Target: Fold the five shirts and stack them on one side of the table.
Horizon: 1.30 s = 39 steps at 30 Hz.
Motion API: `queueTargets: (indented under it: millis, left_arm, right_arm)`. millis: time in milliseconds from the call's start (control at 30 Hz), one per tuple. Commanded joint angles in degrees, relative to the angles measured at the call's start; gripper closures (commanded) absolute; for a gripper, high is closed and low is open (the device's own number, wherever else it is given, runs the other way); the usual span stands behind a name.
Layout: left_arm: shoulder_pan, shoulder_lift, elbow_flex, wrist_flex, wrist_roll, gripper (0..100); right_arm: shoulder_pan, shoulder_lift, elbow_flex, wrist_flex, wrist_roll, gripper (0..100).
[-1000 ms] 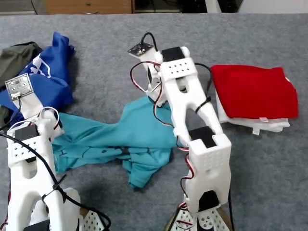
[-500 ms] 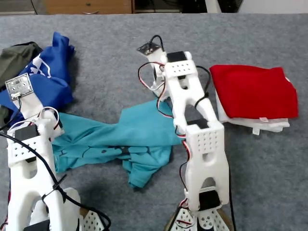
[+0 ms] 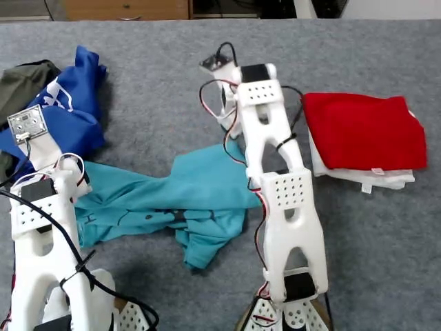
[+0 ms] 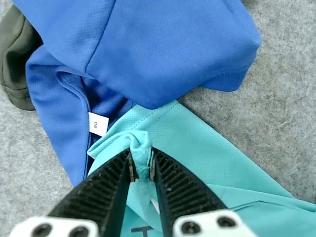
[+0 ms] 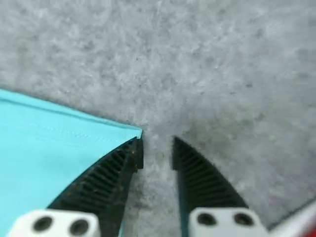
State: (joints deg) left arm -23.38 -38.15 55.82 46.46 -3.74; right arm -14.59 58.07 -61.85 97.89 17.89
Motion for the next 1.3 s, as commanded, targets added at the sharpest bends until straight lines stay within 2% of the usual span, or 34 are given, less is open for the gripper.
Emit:
queueTargets:
  millis: [0,367,1267]
  left_arm:
    - [0.5,-0.5,-0.3,-0.8,0.2,98]
    - [0.4,-0.5,-0.3,-0.8,0.2,98]
    - [0.4,-0.5,-0.3,-0.8,0.2,98]
  right_arm:
    - [0.0,-0.5,-9.4,4.6,-0.6,81.6]
    - [-3.8,-0.7,3.3,4.5,-1.1,81.4]
    - [-6.1,2.8,6.4,-0.4,-0.6,81.4]
